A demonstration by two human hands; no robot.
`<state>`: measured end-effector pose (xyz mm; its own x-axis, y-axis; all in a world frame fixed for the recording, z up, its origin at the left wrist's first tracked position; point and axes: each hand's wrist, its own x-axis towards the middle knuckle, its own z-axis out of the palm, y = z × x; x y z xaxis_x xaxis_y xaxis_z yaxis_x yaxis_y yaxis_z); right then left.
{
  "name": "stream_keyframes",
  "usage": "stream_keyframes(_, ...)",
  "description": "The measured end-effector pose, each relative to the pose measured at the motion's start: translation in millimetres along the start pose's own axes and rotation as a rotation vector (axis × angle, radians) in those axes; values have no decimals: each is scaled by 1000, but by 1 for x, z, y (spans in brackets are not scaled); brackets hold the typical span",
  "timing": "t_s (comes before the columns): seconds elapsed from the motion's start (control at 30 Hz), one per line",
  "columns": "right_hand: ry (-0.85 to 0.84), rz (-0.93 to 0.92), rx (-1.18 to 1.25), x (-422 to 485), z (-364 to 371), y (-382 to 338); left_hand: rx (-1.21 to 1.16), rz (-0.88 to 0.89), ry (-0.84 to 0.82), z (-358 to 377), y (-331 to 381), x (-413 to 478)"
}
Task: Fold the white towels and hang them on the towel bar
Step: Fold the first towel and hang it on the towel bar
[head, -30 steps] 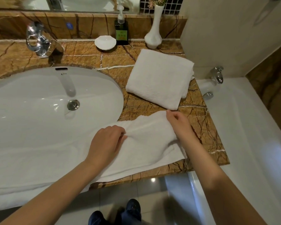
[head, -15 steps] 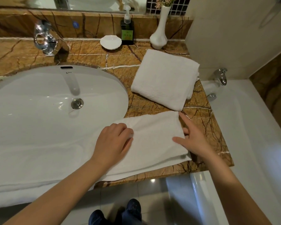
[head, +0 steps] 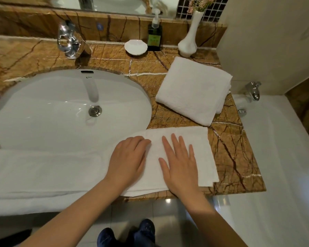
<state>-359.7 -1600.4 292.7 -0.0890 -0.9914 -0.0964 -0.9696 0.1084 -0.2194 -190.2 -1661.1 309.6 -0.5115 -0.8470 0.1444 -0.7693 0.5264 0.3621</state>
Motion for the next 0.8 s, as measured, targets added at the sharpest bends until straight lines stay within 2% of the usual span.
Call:
stream_keyframes(0.23, -16, 91, -32, -4, -13, 14, -2, -317, 106, -42, -62, -39)
stream_keyframes(0.37, 51, 2, 84, 14, -10, -53, 56, -428, -18, -47, -104, -61)
stream_keyframes(0.47, -15, -77, 79, 16, 8, -103, 86, -436, -114, -40, -116, -76)
stream_keyframes(0.63, -12, 18, -43, 10, 24, -112, 78, -420, -134, -44, -133, -92)
stream_keyframes(0.8, -22, 93, -47, 10, 23, -125, 3, -253, -185, -56, -141, -84)
